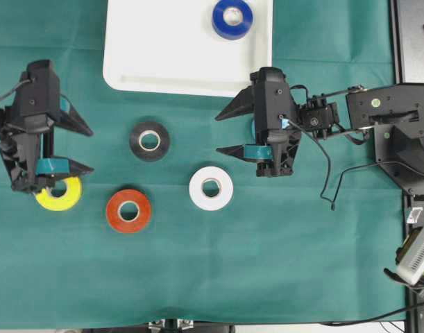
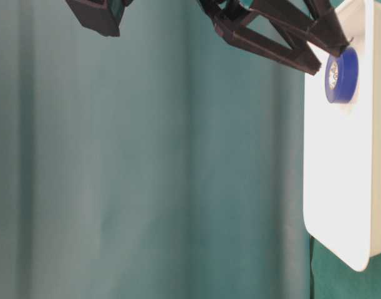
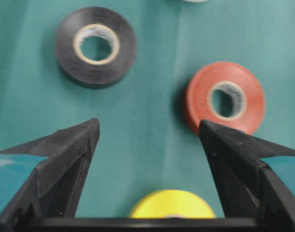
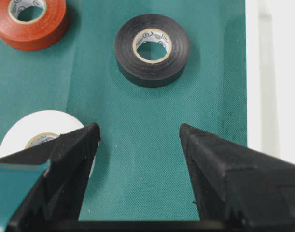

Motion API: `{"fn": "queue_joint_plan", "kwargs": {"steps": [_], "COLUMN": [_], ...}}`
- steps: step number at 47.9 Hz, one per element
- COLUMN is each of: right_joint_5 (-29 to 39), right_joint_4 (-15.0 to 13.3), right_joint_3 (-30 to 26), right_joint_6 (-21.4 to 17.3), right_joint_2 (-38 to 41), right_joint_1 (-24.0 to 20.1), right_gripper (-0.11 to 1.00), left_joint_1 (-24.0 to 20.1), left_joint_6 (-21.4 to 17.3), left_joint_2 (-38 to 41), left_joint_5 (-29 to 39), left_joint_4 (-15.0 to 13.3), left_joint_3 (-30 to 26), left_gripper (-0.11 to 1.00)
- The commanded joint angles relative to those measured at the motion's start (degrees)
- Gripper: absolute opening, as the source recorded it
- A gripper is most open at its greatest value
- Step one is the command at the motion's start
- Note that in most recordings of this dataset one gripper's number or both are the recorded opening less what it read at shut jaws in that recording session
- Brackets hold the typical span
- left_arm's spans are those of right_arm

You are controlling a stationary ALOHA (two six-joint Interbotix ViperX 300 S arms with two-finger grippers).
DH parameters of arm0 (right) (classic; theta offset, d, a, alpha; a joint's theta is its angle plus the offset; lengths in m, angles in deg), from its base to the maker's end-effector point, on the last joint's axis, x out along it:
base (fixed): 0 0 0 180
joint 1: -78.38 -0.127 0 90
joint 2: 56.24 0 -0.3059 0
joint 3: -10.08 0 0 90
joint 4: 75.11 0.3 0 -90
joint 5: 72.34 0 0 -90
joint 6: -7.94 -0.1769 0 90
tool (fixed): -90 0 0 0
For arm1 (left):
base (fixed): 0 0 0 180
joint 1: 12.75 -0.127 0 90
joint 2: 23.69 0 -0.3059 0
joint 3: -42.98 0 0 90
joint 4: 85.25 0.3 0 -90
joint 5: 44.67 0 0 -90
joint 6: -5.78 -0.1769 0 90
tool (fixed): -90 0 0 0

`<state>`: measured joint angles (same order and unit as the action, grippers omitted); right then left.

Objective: Put the tape alternately from left to right into the white case.
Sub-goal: 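Move the left gripper over the red roll and grasp its hole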

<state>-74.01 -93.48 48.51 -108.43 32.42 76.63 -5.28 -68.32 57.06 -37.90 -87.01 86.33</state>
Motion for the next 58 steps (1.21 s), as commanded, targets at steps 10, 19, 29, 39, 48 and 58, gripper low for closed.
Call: {"fn": "queue_joint_plan", "kwargs": {"steps": [10, 19, 29, 39, 48, 58], "right_joint_5": [-0.26, -0.26, -0.26, -0.18, -0.53, -0.53], "right_joint_4": [-0.09, -0.09, -0.09, -0.09, -0.26, -0.44], "right_joint_3": [-0.53, -0.18, 0.53, 1.23, 1.49, 2.02], "right_joint_6": [-0.09, -0.09, -0.09, -0.09, 0.00, 0.00], "right_joint_2": [-2.29, -2.29, -2.29, -2.29, -2.29, -2.29], "right_joint_1": [-0.18, -0.18, -0.18, -0.18, -0.09, -0.09], "right_gripper": [0.73, 0.73, 0.73, 0.73, 0.73, 0.73], "left_joint_1": [3.52, 4.39, 4.75, 5.27, 6.24, 6.50], "left_joint_6": [2.72, 2.90, 4.75, 9.32, 10.20, 10.11], "left_joint_2": [4.48, 9.76, 14.24, 16.96, 19.42, 22.59], "left_joint_5": [-0.53, -0.18, 1.67, 3.52, 3.52, 3.52], "left_joint_4": [-0.09, -0.09, 0.00, -0.09, -0.09, 0.00], "left_joint_3": [-4.83, -8.26, -10.90, -12.83, -14.24, -15.29], "left_gripper": [0.40, 0.40, 0.40, 0.40, 0.40, 0.40]}}
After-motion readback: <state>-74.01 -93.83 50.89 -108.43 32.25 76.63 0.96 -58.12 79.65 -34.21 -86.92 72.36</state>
